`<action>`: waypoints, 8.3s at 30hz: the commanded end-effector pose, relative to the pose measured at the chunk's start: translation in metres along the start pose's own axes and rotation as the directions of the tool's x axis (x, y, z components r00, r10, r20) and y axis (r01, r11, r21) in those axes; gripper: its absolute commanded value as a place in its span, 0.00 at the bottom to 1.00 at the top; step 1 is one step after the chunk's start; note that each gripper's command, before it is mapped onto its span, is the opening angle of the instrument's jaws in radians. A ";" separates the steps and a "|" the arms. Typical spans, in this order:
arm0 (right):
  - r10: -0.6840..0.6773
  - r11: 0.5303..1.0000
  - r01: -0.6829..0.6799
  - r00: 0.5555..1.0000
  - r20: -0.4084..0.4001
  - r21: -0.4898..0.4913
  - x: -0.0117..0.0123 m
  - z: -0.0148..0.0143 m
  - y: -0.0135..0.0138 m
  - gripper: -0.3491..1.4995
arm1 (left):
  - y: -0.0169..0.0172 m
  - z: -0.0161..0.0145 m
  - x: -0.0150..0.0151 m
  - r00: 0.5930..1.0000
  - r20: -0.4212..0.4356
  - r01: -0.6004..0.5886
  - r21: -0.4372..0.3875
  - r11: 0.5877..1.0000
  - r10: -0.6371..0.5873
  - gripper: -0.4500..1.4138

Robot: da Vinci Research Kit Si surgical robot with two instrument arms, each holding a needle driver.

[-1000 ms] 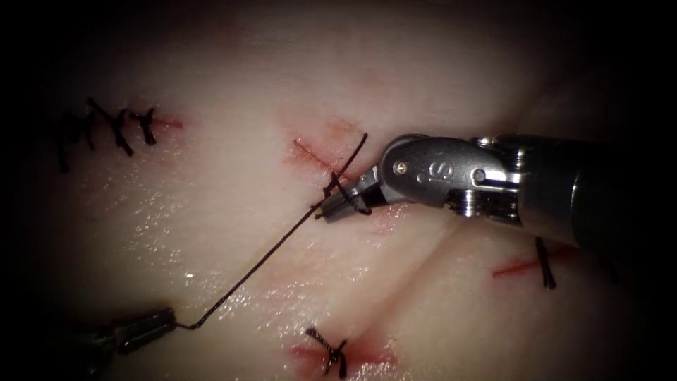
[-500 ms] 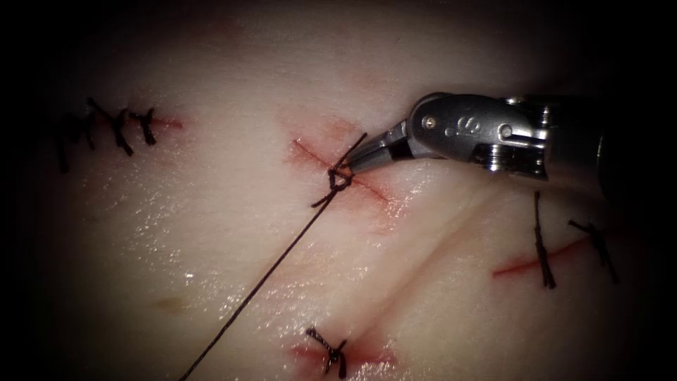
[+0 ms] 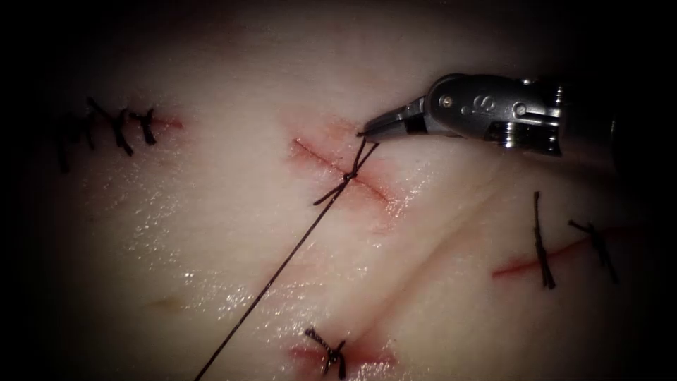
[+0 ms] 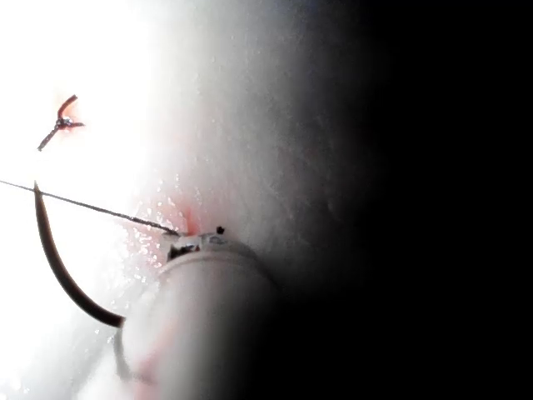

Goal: Wound Closure

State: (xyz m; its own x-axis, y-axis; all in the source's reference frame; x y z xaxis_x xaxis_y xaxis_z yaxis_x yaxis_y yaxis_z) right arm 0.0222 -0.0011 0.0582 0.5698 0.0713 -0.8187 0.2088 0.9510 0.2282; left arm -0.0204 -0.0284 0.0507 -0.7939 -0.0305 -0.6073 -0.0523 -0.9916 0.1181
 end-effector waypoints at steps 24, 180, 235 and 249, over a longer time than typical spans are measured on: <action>0.042 0.994 -0.039 0.999 0.023 -0.102 -0.0014 0.0010 0.0021 0.00 | 0.0024 -0.0003 -0.0024 0.999 -0.002 0.037 -0.038 0.999 -0.037 0.00; 0.398 -0.020 -0.999 -0.046 -0.916 0.042 -0.0028 0.0093 -0.0100 0.00 | -0.0266 0.0179 0.0069 0.973 -0.082 -0.210 0.059 0.976 0.215 0.00; 0.274 0.443 -0.695 0.706 -0.653 -0.566 0.0022 0.0118 -0.0223 0.00 | -0.0559 0.0253 -0.0028 0.961 -0.124 0.275 0.331 0.902 -0.248 0.00; 0.178 0.547 -0.564 0.801 -0.572 -0.619 0.0013 0.0109 -0.0229 0.00 | -0.0589 0.0236 -0.0046 0.946 -0.164 0.320 0.343 0.883 -0.279 0.00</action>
State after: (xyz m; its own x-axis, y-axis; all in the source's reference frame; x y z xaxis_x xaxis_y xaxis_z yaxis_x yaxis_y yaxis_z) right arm 0.0261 -0.0258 0.0571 0.0410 0.3977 -0.9166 -0.7004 0.6657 0.2575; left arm -0.0271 0.0325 0.0648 -0.6372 0.2291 -0.7358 -0.5071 -0.8436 0.1765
